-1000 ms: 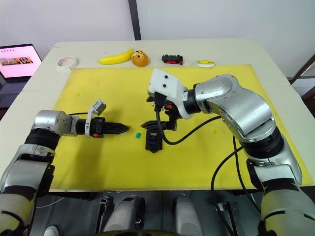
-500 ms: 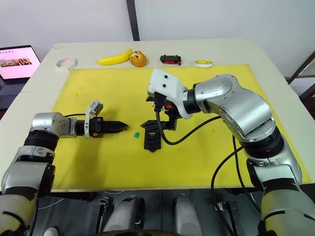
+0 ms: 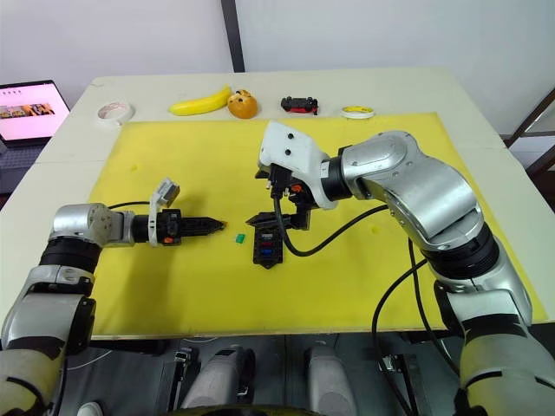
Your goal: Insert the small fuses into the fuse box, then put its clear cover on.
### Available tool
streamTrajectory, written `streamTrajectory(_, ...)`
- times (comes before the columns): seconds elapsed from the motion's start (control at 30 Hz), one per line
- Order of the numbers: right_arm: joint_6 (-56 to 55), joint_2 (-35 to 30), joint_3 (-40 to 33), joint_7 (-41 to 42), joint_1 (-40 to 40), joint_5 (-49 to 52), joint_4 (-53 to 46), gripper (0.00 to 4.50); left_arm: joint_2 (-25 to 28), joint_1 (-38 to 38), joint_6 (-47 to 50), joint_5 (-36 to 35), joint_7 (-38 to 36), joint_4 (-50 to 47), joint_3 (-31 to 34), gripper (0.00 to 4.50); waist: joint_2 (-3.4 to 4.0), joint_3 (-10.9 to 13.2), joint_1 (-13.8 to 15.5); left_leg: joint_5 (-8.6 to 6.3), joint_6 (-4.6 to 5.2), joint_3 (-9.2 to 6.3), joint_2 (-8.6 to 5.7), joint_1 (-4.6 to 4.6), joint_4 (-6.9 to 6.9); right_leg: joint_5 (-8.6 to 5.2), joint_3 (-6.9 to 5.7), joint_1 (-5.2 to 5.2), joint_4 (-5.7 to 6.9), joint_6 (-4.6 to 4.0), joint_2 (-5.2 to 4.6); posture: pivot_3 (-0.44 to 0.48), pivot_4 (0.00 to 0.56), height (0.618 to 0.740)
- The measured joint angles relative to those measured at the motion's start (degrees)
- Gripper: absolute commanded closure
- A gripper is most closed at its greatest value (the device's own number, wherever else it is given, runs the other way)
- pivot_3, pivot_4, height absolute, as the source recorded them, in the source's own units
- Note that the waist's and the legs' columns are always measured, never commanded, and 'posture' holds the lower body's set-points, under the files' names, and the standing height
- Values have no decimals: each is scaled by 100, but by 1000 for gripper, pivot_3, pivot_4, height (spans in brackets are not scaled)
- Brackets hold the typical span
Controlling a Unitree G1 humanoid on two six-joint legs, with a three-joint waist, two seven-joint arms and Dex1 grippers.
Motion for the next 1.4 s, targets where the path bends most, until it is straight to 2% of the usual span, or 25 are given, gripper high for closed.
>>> streamTrajectory(0.27,-1,15,0,-21,2,2,-10,0,52,259,-8,-131,141,-209,198,4465,14,-16,-91,1,-1,0,4,4,-5,0,0,0,3,0,3,0,150,740)
streamTrajectory(0.47,15,253,-289,-218,299,235,-111,0,243,678,354,-724,472,-1342,915,4465,6,-12,-141,2,-5,-4,32,-12,-9,0,2,-20,3,-1,0,0,150,740)
streamTrajectory(0.67,724,1019,-1404,-845,431,1092,-60,0,443,639,727,-1838,811,-3425,1950,4465,4,-13,-84,3,-7,-3,23,-15,-8,0,1,-13,-4,-1,-11,0,150,740)
streamTrajectory(0.83,1748,1768,-2335,-1474,233,1954,391,0,526,667,711,-2384,892,-4371,2002,4465,4,-13,-111,6,-11,-2,24,-12,-10,0,1,-14,-2,-1,-7,0,150,740)
streamTrajectory(1.0,2671,2266,-3130,-2094,-49,2512,861,0,622,596,495,-2585,892,-4608,1860,4465,5,-13,-130,6,-11,-1,24,-11,-14,0,1,-15,-3,-1,-3,0,150,740)
streamTrajectory(1.1,2976,2568,-3340,-2319,-49,2788,897,908,685,568,373,-2622,892,-4607,1723,4500,5,-13,-135,5,-10,1,24,-11,-15,0,2,-15,-3,-1,-2,0,150,740)
streamTrajectory(1.2,3204,2815,-3501,-2593,-51,2977,893,2330,702,569,260,-2642,881,-4605,1605,4500,5,-13,-132,6,-10,1,23,-11,-15,0,2,-15,-2,-1,-2,0,150,740)
streamTrajectory(1.4,3237,2943,-3595,-3052,-51,3320,962,2330,741,548,118,-2750,863,-4605,1430,4500,5,-13,-140,5,-10,1,23,-11,-15,0,2,-15,-2,-1,0,0,150,740)
